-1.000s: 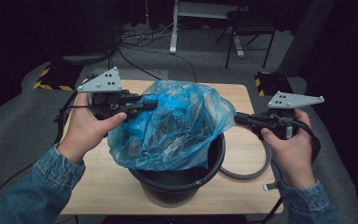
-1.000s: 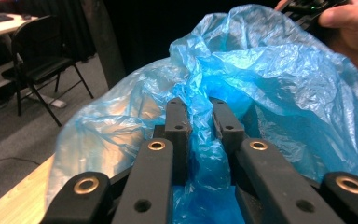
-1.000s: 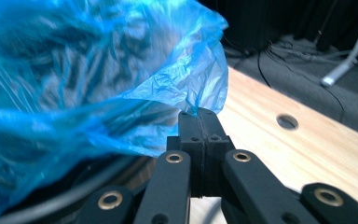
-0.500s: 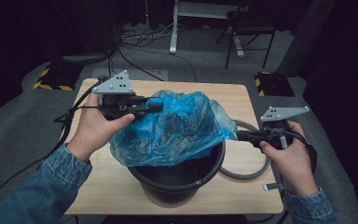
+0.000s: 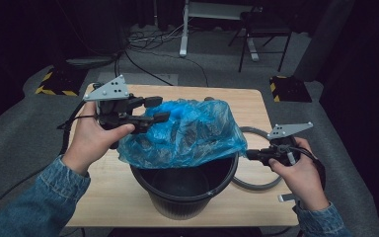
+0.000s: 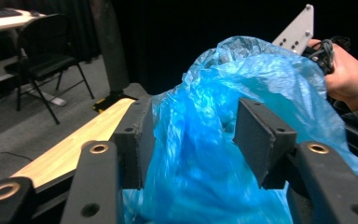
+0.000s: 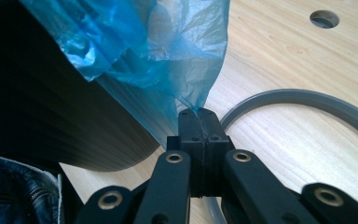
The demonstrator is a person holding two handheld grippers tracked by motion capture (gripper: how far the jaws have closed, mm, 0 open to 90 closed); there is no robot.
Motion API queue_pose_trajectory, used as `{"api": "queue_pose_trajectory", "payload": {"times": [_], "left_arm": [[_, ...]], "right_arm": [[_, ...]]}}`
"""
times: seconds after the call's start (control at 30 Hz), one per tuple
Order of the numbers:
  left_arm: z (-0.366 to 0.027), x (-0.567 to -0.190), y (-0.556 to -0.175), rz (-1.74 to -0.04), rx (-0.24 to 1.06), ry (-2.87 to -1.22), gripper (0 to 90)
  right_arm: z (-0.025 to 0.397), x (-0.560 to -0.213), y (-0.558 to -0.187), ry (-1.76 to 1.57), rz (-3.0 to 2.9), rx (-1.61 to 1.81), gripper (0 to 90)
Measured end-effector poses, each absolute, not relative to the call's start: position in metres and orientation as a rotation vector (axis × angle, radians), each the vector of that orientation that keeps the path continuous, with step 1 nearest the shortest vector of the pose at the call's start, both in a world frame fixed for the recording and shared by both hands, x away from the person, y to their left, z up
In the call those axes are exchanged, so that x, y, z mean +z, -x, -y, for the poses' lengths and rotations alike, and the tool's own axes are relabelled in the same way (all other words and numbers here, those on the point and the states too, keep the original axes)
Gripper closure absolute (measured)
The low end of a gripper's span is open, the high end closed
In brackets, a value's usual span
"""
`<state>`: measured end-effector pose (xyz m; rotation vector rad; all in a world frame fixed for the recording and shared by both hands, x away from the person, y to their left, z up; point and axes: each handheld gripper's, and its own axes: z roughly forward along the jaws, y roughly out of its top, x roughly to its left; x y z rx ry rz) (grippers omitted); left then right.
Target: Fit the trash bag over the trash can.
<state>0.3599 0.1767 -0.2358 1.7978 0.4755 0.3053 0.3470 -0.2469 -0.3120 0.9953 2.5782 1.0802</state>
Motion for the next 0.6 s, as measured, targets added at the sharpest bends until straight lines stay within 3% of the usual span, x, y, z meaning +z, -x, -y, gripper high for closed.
{"api": "queue_pose_trajectory", "payload": {"times": [0.37, 0.5, 0.6], "left_arm": [[-0.218, -0.237, -0.342, -0.507, 0.418, -1.732, 44.5], [-0.233, -0.246, -0.328, -0.511, 0.448, -1.739, 44.5], [-0.244, -0.252, -0.315, -0.513, 0.448, -1.720, 44.4]], "right_arm": [[0.252, -0.322, -0.342, -0.992, -2.591, 1.106, 89.8], [0.257, -0.323, -0.339, -0.984, -2.541, 1.132, 76.4], [0.262, -0.321, -0.337, -0.919, -2.463, 1.134, 55.4]]}}
